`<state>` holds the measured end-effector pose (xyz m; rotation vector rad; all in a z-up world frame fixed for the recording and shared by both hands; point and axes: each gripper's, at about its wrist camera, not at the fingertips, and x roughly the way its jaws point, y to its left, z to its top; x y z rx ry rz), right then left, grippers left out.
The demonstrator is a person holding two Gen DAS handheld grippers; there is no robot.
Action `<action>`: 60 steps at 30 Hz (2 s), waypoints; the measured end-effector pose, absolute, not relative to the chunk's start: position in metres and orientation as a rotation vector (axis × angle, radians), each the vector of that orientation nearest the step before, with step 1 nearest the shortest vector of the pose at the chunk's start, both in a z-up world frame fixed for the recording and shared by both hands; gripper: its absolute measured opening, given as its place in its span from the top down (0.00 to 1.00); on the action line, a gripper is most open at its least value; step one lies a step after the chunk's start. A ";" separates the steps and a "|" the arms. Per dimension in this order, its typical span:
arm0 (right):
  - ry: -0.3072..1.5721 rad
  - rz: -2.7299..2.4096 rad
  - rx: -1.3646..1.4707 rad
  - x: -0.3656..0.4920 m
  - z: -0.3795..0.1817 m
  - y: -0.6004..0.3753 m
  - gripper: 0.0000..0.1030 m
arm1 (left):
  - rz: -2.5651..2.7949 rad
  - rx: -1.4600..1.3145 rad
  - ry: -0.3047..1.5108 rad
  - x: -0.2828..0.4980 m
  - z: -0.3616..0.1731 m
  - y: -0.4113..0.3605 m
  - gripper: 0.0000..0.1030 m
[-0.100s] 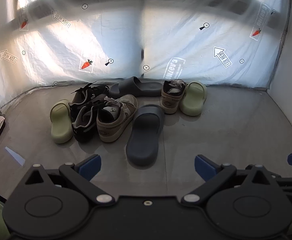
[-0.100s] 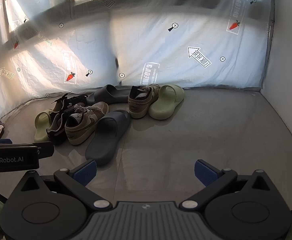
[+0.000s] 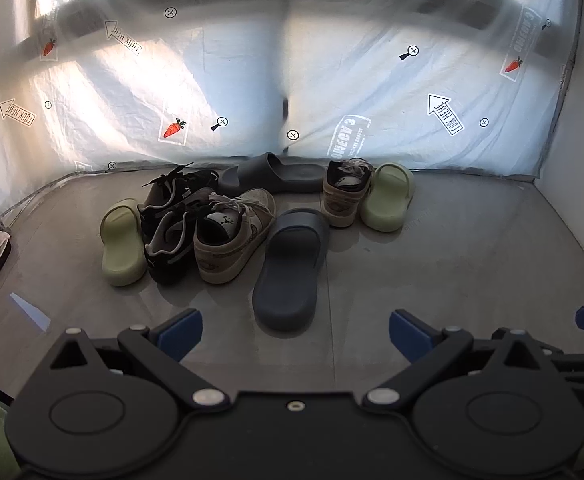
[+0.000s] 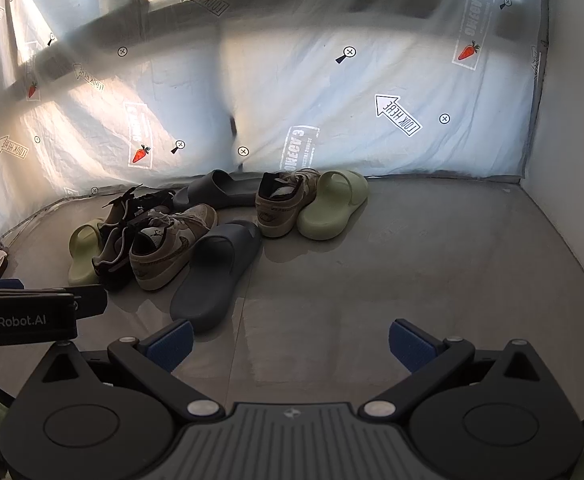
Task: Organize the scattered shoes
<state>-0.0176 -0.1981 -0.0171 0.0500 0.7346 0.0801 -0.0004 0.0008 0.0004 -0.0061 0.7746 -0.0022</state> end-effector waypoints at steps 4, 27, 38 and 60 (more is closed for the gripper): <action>0.733 0.082 0.051 -0.017 -0.017 -0.196 0.00 | -0.002 -0.006 0.774 -0.001 0.001 0.002 0.02; 0.726 0.085 0.046 -0.015 -0.017 -0.194 0.00 | 0.000 -0.002 0.777 0.000 -0.002 0.003 0.02; 0.725 0.085 0.045 -0.010 -0.017 -0.193 0.00 | 0.001 -0.007 0.782 0.004 -0.004 0.005 0.02; 0.743 0.079 0.095 0.019 -0.024 -0.197 0.00 | -0.003 -0.080 0.801 0.035 -0.014 0.016 0.06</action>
